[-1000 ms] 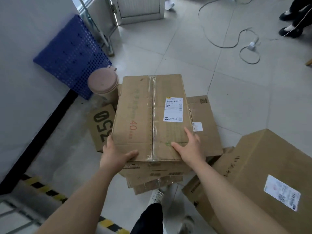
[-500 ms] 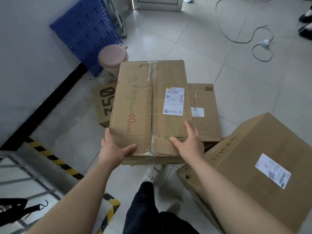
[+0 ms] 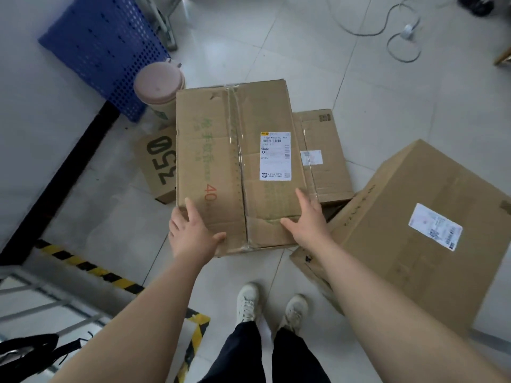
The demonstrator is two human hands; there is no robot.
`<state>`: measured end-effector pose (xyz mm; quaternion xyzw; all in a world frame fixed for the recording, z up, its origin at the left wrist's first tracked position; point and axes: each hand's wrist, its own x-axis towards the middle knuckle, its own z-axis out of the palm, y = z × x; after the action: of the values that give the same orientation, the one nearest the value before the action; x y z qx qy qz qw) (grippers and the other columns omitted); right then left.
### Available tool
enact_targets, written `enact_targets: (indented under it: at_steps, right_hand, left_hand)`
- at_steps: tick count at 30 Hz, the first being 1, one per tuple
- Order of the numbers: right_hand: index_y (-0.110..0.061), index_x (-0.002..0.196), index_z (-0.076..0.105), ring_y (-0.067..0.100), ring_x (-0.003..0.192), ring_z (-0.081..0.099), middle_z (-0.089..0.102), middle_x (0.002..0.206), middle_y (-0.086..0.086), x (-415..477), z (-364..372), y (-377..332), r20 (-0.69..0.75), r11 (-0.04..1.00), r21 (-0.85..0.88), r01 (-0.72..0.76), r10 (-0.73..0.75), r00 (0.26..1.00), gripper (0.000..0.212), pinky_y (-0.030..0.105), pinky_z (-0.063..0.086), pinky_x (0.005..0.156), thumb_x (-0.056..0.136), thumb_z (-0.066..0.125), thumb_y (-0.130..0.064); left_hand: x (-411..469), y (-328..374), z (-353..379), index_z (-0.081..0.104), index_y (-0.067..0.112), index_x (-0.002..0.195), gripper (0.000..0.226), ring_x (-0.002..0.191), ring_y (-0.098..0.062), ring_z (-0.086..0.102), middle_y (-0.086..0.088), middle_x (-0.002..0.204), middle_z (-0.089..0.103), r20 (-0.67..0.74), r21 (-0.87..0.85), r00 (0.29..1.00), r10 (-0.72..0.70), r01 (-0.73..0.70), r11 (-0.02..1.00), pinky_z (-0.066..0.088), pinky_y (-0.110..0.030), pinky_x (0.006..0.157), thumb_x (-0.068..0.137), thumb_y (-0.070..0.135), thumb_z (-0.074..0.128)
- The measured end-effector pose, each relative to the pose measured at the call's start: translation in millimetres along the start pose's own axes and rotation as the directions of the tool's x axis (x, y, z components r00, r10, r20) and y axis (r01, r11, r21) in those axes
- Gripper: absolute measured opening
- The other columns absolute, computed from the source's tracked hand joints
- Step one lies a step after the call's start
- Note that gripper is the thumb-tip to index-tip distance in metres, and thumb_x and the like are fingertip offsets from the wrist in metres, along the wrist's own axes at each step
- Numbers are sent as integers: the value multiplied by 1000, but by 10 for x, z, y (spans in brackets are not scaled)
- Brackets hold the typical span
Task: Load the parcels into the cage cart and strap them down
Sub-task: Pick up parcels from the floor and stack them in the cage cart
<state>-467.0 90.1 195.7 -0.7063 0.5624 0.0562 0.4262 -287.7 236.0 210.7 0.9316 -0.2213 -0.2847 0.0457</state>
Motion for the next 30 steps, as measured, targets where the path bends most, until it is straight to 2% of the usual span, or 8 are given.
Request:
enact_targets:
  at_steps: [2,5,9,13,18,21,27,30]
  right_hand:
    - [-27,151,22,24,135,36,26,152,9,-95,-45,12,-32,999,49,-19,20,999,77,33,31,108,88,65,-33]
    - [-23,149,30,21,131,41,34,149,5,-270,-176,116,-101,996,83,-46,54,993,68,33,34,107,90,62,-32]
    - [-23,146,36,19,135,38,37,150,2,-539,-421,443,-226,989,103,-106,127,966,61,31,34,106,92,61,-33]
    - [-24,146,38,20,135,38,39,148,2,-835,-648,965,-313,962,140,-235,268,911,61,32,35,106,91,62,-36]
    - [-21,144,42,24,134,41,41,147,8,-1191,-786,1793,-361,909,210,-360,414,836,62,33,36,106,88,64,-38]
    - [-23,145,39,25,137,36,35,151,9,-1343,-805,2274,-355,865,238,-441,500,790,64,37,34,110,89,62,-41]
    - [-34,150,25,32,145,18,12,159,12,-1412,-716,3065,-273,772,283,-569,634,723,76,45,30,112,86,63,-50]
    - [-38,151,16,36,146,10,1,160,15,-1359,-634,3359,-236,745,282,-605,665,709,86,46,22,115,82,64,-55]
  left_hand:
    - [-33,143,-45,-3,17,154,104,146,-35,4,-18,159,1,-13,42,996,93,-92,995,10,-46,119,84,49,66]
    - [-111,446,-34,10,15,153,92,145,-33,10,-18,157,15,-9,41,959,284,-284,958,11,-43,119,86,48,63]
    - [-401,982,94,19,17,152,81,142,-27,19,-10,152,30,46,35,847,529,-531,847,13,-37,119,89,48,59]
    - [-765,1402,394,21,20,152,78,138,-25,30,-5,150,36,197,-5,748,634,-646,763,24,-37,116,89,45,61]
    - [-1102,1690,949,19,22,153,80,136,-27,33,-5,151,34,399,14,658,639,-701,713,31,-40,112,89,47,61]
    - [-1201,1773,1299,16,28,152,82,138,-27,32,-5,152,32,478,39,639,602,-701,712,32,-43,111,88,48,62]
    - [-1195,1879,1899,6,33,154,91,143,-34,19,-12,159,10,541,162,684,489,-655,738,26,-45,114,86,51,64]
    - [-1143,1904,2172,1,35,153,96,142,-34,20,-13,158,8,532,178,723,441,-605,776,28,-46,115,84,51,66]
